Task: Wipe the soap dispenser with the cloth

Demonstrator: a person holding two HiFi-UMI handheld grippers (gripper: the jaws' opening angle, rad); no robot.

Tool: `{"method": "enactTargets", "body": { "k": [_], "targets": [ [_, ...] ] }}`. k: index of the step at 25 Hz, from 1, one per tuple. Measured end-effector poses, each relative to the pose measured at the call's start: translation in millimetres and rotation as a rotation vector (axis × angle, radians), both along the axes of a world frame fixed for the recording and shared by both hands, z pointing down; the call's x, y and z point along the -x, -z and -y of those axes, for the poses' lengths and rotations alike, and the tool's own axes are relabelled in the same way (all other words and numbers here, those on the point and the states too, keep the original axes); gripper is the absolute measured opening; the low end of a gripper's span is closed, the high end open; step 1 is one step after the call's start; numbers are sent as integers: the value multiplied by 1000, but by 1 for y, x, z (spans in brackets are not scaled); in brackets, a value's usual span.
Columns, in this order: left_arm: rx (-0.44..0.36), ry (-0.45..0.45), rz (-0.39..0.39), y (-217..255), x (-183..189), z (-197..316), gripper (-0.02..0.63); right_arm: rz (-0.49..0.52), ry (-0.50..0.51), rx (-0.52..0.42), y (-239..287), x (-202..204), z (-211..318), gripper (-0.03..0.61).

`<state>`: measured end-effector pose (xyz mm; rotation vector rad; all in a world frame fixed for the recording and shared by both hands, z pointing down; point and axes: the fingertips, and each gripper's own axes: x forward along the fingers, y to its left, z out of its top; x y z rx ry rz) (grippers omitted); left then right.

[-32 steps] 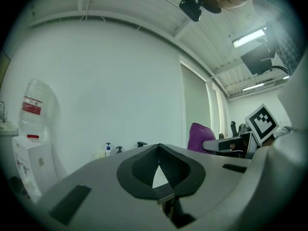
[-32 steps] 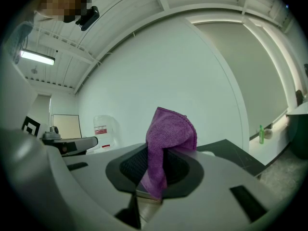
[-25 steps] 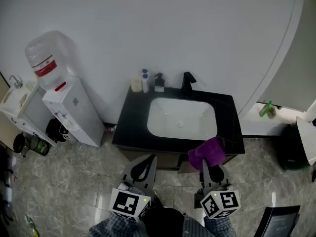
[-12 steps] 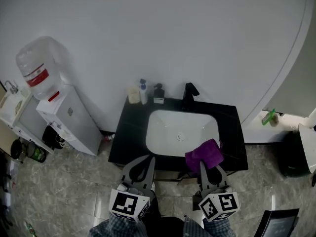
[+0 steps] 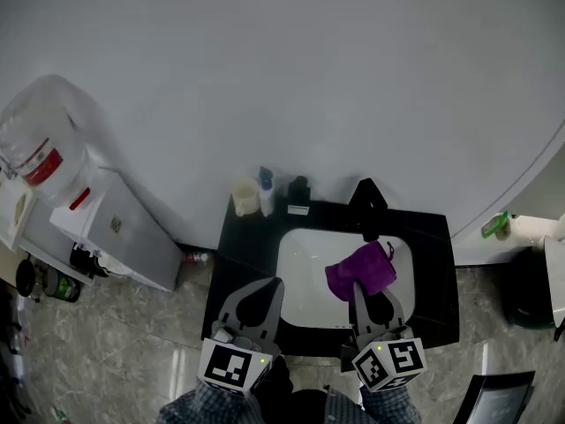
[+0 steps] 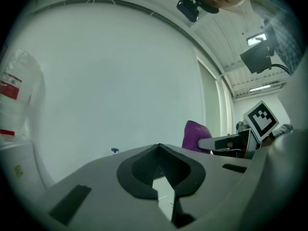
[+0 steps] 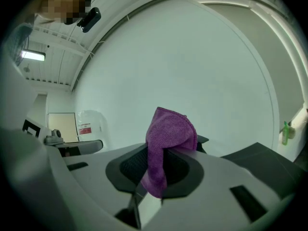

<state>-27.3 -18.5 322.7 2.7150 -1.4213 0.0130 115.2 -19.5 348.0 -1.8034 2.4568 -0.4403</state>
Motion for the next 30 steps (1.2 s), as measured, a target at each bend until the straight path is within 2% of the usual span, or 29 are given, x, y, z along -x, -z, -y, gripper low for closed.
{"method": "enactTargets", "body": {
  "k": [4,10,15,19,22,26,30],
  "targets": [
    [28,-2,-8,-6,13,44,2,-25,8,35,-7,13,45,77],
    [100,-22,34,-34,16,78,2,-73,40,80,-26,22,86,77],
    [101,6,35,-40,18,94,2,-105,97,100,-46,31,125,77],
    [93,29,-10,-36,21,102,2,-123,135,94,-53,44,162,77],
    [123,57,14,-48,32,106,2,-130,157,77,-53,54,193,77],
    [115,78,10,-48,38,115,2,-124,174,68,-56,66,230,77],
    [119,118,-13,-50,41,124,2,-101,179,98,-74,73,257,77]
  ]
}}
